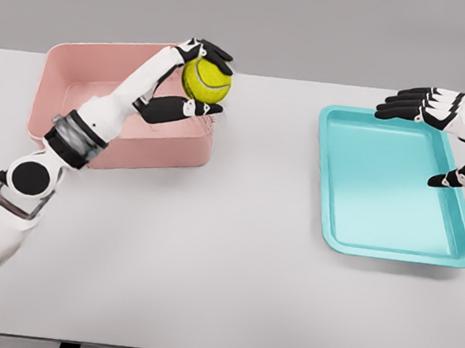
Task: Put the tennis from the blue tray into the pink basket with both arms
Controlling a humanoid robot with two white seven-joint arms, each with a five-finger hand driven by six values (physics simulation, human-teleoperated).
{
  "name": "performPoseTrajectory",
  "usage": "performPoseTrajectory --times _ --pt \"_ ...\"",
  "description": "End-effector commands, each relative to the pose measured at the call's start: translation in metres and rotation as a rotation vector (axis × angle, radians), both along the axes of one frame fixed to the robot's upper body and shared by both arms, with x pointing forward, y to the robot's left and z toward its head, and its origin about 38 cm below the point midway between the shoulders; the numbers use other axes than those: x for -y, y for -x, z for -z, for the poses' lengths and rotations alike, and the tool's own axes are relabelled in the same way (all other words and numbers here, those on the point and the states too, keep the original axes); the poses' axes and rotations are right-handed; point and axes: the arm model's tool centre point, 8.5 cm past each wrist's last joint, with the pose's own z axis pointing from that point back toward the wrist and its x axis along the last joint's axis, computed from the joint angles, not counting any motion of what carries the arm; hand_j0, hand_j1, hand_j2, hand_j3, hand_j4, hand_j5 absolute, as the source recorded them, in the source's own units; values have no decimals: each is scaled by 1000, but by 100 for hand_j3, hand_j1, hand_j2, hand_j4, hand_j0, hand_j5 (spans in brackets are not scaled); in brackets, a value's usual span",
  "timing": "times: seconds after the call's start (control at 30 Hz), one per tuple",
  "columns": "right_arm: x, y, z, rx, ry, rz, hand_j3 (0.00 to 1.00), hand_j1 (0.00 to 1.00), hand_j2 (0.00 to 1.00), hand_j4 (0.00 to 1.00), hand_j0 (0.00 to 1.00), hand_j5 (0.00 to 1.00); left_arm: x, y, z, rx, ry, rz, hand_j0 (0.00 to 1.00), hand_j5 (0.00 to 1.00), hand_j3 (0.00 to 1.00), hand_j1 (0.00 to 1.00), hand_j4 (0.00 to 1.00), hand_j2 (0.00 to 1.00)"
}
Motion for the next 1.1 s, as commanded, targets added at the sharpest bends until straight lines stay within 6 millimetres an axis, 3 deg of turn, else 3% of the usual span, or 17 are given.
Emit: performPoseTrajectory --times 0.0,0.07,0.37,0.43,0.5,0.7,0.77,0.83,0.87,0.9,0.97,1.07 --pt "1 0 -1 -4 -3 3 100 100 100 100 100 100 -16 -9 -1 -23 -1 -66 46 46 46 46 46 46" --pt "4 1 -3 -3 14 10 100 100 100 100 100 100 -22 -19 -3 -66 -32 -126 46 46 46 46 46 46" --pt "5 1 -4 -2 17 12 100 100 100 100 100 100 -69 -45 26 -289 -151 -345 46 46 46 46 46 46" --pt "5 1 -4 -2 17 12 100 100 100 100 100 100 -74 -49 26 -317 -163 -377 47 47 47 47 47 47" --pt "5 1 -4 -2 17 12 100 100 100 100 100 100 -92 -50 22 -324 -179 -424 48 48 48 48 48 48" --pt "11 4 -10 -4 28 25 100 100 100 100 100 100 -105 -59 23 -360 -189 -478 48 48 48 48 48 48" --pt "12 4 -10 -6 30 27 100 100 100 100 100 100 -106 -58 24 -363 -193 -479 57 57 57 57 57 57" --pt "14 5 -14 0 41 31 100 100 100 100 100 100 -105 -57 26 -366 -193 -476 74 74 74 74 74 74" --pt "14 5 -14 0 41 32 100 100 100 100 100 100 -105 -58 25 -363 -192 -475 90 90 90 90 90 90" --pt "13 5 -10 -9 38 30 100 100 100 100 100 100 -105 -58 24 -361 -191 -473 96 96 96 96 96 96" --pt "14 6 -4 -27 41 30 100 100 100 100 100 100 -103 -57 22 -353 -189 -466 99 99 99 99 99 99" --pt "20 7 -14 -14 72 45 100 100 100 100 100 100 -101 -56 20 -347 -186 -460 100 100 100 100 100 100"
